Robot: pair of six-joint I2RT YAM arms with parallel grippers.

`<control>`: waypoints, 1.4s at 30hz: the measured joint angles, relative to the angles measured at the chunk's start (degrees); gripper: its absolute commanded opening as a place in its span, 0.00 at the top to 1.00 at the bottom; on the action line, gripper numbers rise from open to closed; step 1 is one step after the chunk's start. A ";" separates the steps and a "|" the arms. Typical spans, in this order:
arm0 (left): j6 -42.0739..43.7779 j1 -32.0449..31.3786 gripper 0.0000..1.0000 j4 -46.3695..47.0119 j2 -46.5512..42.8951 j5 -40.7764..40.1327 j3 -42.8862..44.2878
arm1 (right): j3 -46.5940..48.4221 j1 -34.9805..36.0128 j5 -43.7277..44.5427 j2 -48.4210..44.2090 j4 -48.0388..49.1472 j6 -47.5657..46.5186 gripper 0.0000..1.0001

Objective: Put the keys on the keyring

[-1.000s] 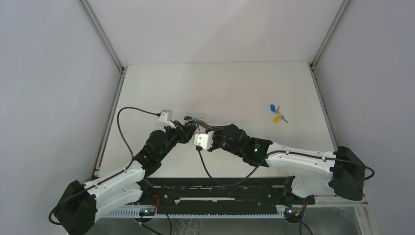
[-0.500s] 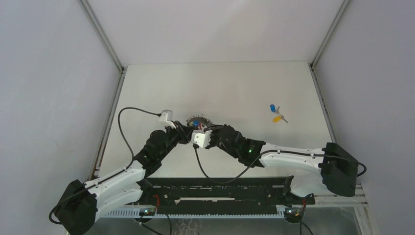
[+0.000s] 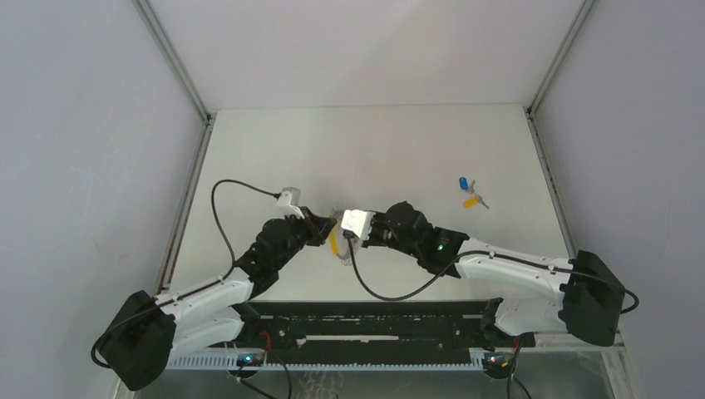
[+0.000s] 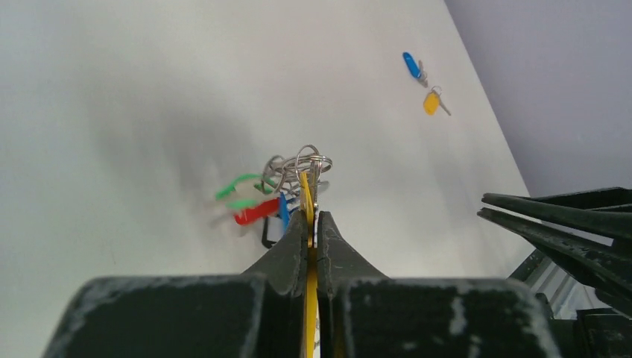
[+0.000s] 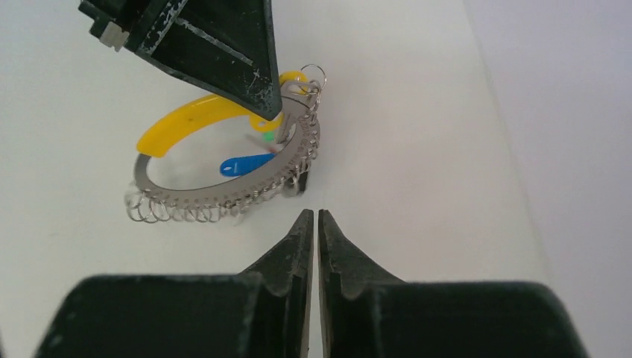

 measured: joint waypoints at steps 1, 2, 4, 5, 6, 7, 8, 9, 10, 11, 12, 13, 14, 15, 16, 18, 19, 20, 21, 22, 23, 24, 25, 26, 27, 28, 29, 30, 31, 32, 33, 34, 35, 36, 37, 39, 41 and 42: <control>0.02 0.04 1.00 0.09 0.70 0.04 0.00 | 0.00 -0.63 -1.16 -0.28 -0.57 1.46 0.92; 0.02 0.15 1.00 0.11 1.20 0.22 0.00 | 0.00 -1.66 -3.21 -0.59 -1.49 3.74 0.89; -0.35 0.66 1.00 0.33 1.99 0.48 0.00 | 0.00 -2.99 -5.79 -0.94 -2.64 6.82 0.79; -0.74 1.22 1.00 0.48 2.29 0.92 0.00 | -0.22 -3.72 -7.34 -1.25 -2.97 8.59 0.74; -1.51 1.97 1.00 0.57 2.60 1.49 0.00 | -1.18 -4.39 -9.38 -2.12 -2.91 10.34 0.69; -2.38 2.93 1.00 0.57 2.91 1.92 0.00 | -1.64 -4.55 -9.94 -2.54 -2.95 11.28 0.65; -3.32 3.89 1.00 0.37 3.08 2.34 0.00 | -2.91 -4.81 -11.15 -3.43 -2.27 12.09 0.62; -4.00 4.50 1.00 0.02 3.17 2.40 0.02 | -4.15 -4.92 -12.04 -4.28 -1.86 12.92 0.59; -4.81 5.16 1.00 -0.98 3.17 2.45 0.33 | -5.81 -4.98 -13.25 -5.29 -1.09 13.75 0.57; -5.46 5.55 1.00 -2.25 3.17 2.47 0.94 | -7.17 -5.03 -14.43 -5.95 -0.28 14.29 0.56; -5.86 5.66 1.00 -3.34 3.15 2.54 1.60 | -8.11 -5.03 -15.47 -6.23 0.48 14.80 0.55; -6.21 5.66 1.00 -4.35 3.10 2.58 2.36 | -8.59 -5.03 -16.17 -6.23 0.98 15.17 0.54; -6.62 5.66 1.00 -5.68 2.89 2.67 3.39 | -9.01 -5.03 -17.46 -6.03 1.97 15.52 0.53; -6.82 5.66 1.00 -6.51 2.62 2.73 4.07 | -9.16 -5.03 -18.60 -5.66 3.10 15.82 0.51; -7.10 5.68 1.00 -7.45 2.23 2.78 4.83 | -9.18 -5.03 -19.61 -5.20 4.22 16.13 0.50; -7.63 5.68 1.00 -8.68 1.42 2.89 6.05 | -9.18 -5.03 -21.86 -3.80 7.48 16.81 0.49; -7.87 5.66 1.00 -8.98 1.05 3.02 6.45 | -9.18 -5.03 -22.86 -2.89 9.05 17.07 0.48; -8.02 5.68 1.00 -9.09 0.68 3.21 6.69 | -9.18 -5.01 -23.69 -1.77 10.47 17.29 0.48; -8.02 5.68 1.00 -9.09 0.42 3.37 6.73 | -9.16 -5.01 -24.33 -0.70 11.39 17.49 0.48; -8.02 5.68 1.00 -9.11 0.07 3.78 6.73 | -9.16 -5.01 -24.65 0.20 11.87 17.70 0.48; -7.98 5.68 1.00 -9.16 -0.24 4.35 6.73 | -9.16 -5.03 -24.68 0.94 12.09 18.10 0.48; -7.96 5.66 1.00 -9.16 -0.57 4.83 6.73 | -9.16 -5.18 -24.65 1.36 12.09 18.78 0.48; -7.93 5.66 1.00 -9.09 -0.98 5.29 6.73 | -9.16 -5.42 -24.61 1.40 12.07 19.37 0.48; -7.91 5.66 1.00 -9.05 -1.42 5.64 6.73 | -9.16 -5.97 -24.63 1.16 12.07 20.46 0.48; -7.87 5.66 1.00 -9.03 -2.10 5.90 6.71 | -9.16 -6.47 -24.63 0.72 11.93 21.46 0.49; -7.65 5.68 1.00 -9.03 -2.69 6.01 6.71 | -9.16 -7.17 -24.61 0.09 11.72 22.27 0.49; -7.26 5.68 1.00 -9.01 -3.52 6.23 6.71 | -9.20 -8.20 -24.63 -0.94 11.50 23.28 0.50; -6.78 5.73 1.00 -9.03 -4.02 6.40 6.73 | -9.35 -9.09 -24.65 -2.08 11.45 24.09 0.51; -5.99 5.90 1.00 -9.07 -4.48 6.88 6.73 | -9.77 -10.03 -24.83 -3.52 11.80 24.81 0.51; -5.27 6.10 1.00 -9.29 -4.81 7.54 6.73 | -10.56 -10.95 -25.20 -5.18 12.50 25.51 0.52; -4.35 6.29 1.00 -9.97 -5.09 8.22 6.82 | -11.47 -11.85 -25.59 -6.56 13.27 25.97 0.53; -3.39 6.56 1.00 -11.15 -5.29 9.07 7.08 | -12.20 -12.48 -25.99 -7.41 13.86 26.27 0.54; -2.21 6.86 1.00 -12.85 -5.35 10.14 7.69 | -13.40 -13.46 -26.58 -8.37 14.82 26.67 0.54; -0.74 7.19 1.00 -15.10 -5.35 11.08 8.72 | -14.27 -14.05 -27.08 -8.81 15.32 26.84 0.55; 0.81 7.43 1.00 -17.66 -5.35 12.17 10.19 | -15.41 -14.73 -27.76 -9.09 16.26 27.06 0.56; 3.93 7.65 1.00 -22.67 -5.40 13.99 13.81 | -17.33 -15.58 -28.85 -9.20 17.88 27.26 0.57; 7.02 7.67 1.00 -27.26 -5.53 15.67 17.81 | -18.84 -15.96 -29.79 -9.20 19.96 27.23 0.58; 8.24 7.67 1.00 -29.14 -5.68 16.37 19.45 | -19.52 -15.96 -30.38 -9.18 21.22 27.21 0.58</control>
